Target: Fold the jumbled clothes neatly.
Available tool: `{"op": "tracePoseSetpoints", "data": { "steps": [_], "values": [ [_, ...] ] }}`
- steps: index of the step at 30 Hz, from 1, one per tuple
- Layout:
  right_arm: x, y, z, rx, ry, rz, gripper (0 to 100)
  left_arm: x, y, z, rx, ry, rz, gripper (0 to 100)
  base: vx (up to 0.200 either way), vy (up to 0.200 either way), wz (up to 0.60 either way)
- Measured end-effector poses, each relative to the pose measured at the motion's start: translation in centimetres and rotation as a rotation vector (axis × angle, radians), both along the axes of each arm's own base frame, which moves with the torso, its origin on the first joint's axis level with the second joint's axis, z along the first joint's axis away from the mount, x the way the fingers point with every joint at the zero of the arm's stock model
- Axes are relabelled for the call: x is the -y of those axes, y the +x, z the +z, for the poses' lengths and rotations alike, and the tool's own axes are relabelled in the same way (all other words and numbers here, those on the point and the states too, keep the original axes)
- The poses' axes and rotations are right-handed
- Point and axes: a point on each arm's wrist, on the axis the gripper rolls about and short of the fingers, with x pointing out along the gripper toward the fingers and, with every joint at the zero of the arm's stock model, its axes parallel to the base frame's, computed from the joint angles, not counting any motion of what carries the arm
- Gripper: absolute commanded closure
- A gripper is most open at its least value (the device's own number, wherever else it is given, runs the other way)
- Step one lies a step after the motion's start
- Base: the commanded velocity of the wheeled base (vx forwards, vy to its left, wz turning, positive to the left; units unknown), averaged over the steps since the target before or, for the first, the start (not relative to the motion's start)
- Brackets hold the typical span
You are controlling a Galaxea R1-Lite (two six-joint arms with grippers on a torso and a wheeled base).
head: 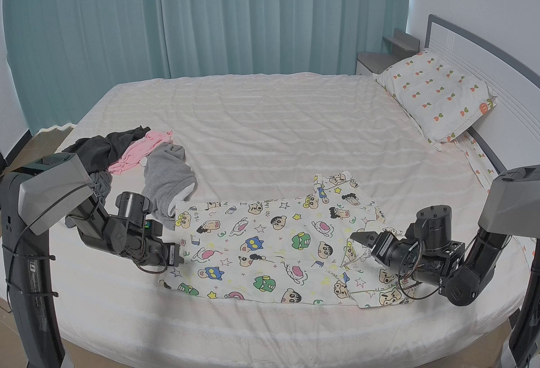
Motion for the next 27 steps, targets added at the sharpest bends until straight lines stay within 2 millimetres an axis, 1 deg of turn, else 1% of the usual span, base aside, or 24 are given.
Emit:
{"op": "tracePoseSetpoints", "data": {
  "steps": [7, 13, 18, 21, 23, 27],
  "values": [
    [0.0, 0.0, 0.0, 0.000, -0.001, 0.000, 0, 0.4, -0.1, -0.3, -0.011, -0.011, -0.009, 0, 0.000, 0.000, 0.00],
    [0.0, 0.0, 0.0, 0.000, -0.001, 0.001, 0, 1.0, -0.1, -0.2, -0.010, -0.021, -0.013, 0, 0.000, 0.000, 0.00],
    [0.0, 0.0, 0.0, 0.000, -0.001, 0.001, 0, 1.6, 1.0, 1.2, 0.101, -0.036, -0.013, 0, 0.000, 0.000, 0.00],
    [0.0, 0.0, 0.0, 0.001, -0.001, 0.001, 0, 1.7, 1.6, 1.9, 0.137, -0.036, -0.012, 0, 0.000, 0.000, 0.00],
    [0.0, 0.0, 0.0, 0.001, -0.001, 0.001, 0, 1.8, 2.0, 2.1, 0.155, -0.036, -0.012, 0, 0.000, 0.000, 0.00],
    [0.0, 0.0, 0.0, 0.000, -0.002, 0.002, 0, 1.8, 2.4, 1.8, 0.161, -0.035, -0.019, 0, 0.000, 0.000, 0.00]
  ]
}}
